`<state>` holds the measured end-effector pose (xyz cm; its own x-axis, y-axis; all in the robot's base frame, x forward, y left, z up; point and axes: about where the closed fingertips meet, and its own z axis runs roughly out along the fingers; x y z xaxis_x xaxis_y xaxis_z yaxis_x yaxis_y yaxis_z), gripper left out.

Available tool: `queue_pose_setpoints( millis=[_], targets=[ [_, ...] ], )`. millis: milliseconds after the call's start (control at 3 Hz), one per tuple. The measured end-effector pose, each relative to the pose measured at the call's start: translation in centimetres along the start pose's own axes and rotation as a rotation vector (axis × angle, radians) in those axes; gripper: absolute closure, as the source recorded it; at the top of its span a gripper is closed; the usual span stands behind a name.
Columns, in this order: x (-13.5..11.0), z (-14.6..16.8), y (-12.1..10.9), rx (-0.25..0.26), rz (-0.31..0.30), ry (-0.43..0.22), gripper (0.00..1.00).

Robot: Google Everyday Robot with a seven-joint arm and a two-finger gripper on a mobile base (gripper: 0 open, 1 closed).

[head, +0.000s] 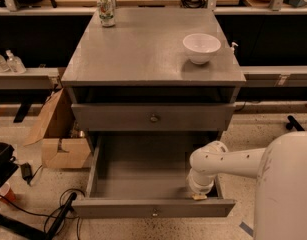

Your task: Open middle drawer

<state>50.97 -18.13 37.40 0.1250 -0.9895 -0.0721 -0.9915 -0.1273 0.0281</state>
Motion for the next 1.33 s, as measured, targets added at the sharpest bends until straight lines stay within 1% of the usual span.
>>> queue_pose_setpoints(
  millis=[333,667,1000,1333],
  targets=[
    [0.07,-0.02,-0.51,0.000,0.000,0.000,0.00],
    [0.07,-0.01,-0.51,0.000,0.000,0.000,0.03],
    [0.07,-0.02,-0.51,0.000,0.000,0.000,0.27],
    [0.19,-0.99,-1.12,-0.006,-0.013,0.016,0.50]
  ],
)
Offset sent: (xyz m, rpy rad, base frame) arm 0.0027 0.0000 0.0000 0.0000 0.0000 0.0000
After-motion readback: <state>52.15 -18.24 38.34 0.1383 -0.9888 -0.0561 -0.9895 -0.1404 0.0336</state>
